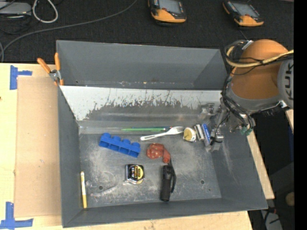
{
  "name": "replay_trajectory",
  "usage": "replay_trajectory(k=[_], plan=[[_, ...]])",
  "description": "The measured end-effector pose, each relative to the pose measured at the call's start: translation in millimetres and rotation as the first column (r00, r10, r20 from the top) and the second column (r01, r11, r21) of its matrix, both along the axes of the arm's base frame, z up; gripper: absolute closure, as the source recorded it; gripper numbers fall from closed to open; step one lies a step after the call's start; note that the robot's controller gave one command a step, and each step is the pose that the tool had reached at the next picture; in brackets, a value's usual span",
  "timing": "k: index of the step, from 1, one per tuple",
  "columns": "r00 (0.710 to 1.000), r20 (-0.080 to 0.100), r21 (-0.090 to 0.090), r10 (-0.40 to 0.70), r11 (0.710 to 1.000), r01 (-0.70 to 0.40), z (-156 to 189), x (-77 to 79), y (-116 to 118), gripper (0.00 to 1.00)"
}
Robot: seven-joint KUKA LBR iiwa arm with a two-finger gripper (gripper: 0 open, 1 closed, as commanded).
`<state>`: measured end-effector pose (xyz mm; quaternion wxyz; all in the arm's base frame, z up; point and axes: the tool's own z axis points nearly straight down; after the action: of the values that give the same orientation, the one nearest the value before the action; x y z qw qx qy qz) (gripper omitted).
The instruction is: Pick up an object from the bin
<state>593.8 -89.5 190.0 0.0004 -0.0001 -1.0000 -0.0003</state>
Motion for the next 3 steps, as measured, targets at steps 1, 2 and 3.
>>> replay_trajectory(k=[1, 2, 3], plan=[[0.996, 0.002, 0.000, 0.091, 0.996, -0.091, -88, 13.8, 75, 0.00], [0.993, 0.007, -0.002, -0.118, 0.993, 0.118, -73, 8.4, 118, 0.00], [0.995, -0.009, 0.000, -0.100, 0.995, 0.100, -90, -14.5, 153, 0.00]])
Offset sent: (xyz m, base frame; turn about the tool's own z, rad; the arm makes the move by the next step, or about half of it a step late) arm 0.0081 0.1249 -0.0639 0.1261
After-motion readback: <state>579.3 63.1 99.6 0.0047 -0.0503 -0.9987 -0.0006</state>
